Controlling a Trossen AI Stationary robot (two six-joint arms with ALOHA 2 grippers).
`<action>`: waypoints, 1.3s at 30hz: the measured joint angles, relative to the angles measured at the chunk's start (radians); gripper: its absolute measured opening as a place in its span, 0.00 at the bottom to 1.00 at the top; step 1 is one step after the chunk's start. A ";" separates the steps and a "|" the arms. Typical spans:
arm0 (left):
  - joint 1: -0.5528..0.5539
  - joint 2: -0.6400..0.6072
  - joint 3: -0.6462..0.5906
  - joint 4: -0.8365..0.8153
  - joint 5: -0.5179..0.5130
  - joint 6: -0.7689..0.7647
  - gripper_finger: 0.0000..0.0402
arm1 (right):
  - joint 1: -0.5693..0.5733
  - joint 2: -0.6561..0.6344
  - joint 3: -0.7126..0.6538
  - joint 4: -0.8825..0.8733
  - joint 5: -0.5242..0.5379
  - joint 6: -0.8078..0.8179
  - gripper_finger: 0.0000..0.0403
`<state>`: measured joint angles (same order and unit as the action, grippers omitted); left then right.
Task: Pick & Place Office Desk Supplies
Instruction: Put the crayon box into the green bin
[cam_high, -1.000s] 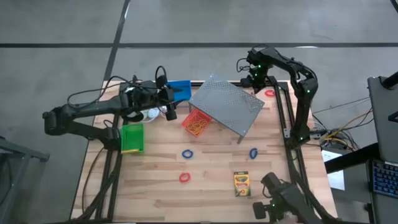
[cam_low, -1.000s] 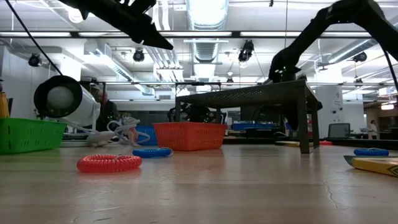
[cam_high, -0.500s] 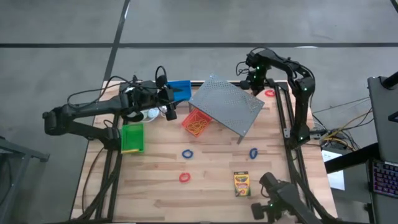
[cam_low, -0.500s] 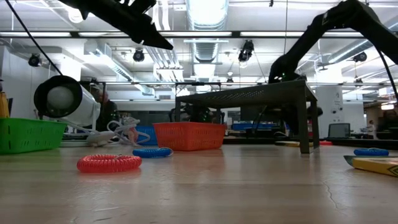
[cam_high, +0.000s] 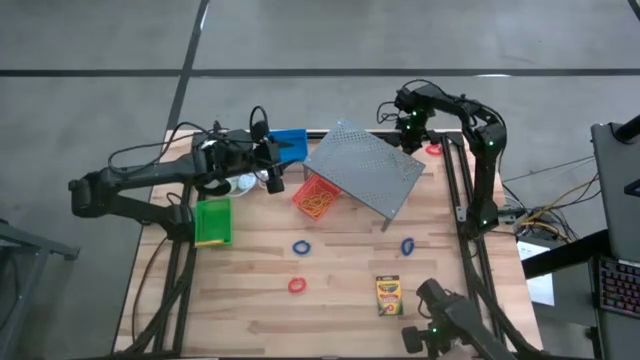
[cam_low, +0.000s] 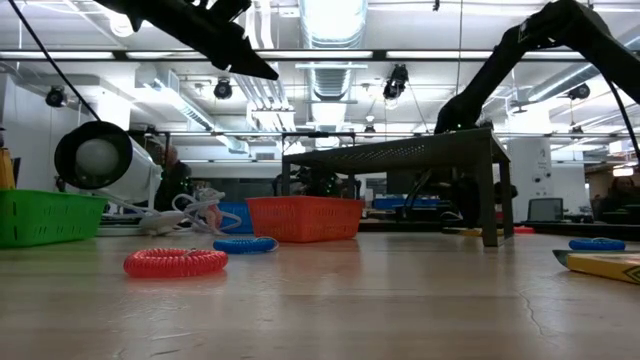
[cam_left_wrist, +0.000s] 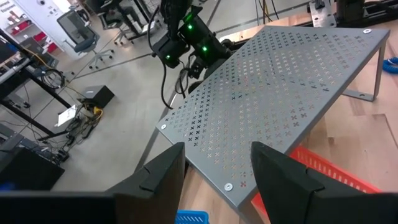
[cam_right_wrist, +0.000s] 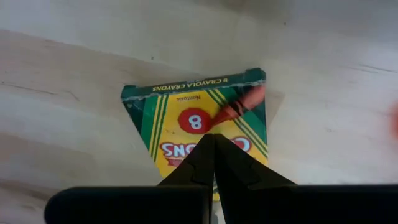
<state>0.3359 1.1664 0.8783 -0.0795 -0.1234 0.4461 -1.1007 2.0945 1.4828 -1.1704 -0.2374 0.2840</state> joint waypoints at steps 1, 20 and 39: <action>0.000 0.000 0.000 0.000 0.000 0.000 0.47 | 0.000 -0.001 -0.008 0.007 -0.002 0.000 0.02; 0.000 0.000 -0.001 -0.002 0.000 -0.001 0.47 | -0.012 -0.031 -0.050 -0.008 0.229 0.054 0.02; 0.000 0.000 -0.001 -0.026 0.000 -0.004 0.47 | -0.010 -0.037 -0.076 -0.149 0.398 0.049 0.02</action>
<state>0.3363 1.1664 0.8776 -0.1060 -0.1232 0.4419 -1.1103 2.0571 1.4064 -1.3196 0.1604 0.3327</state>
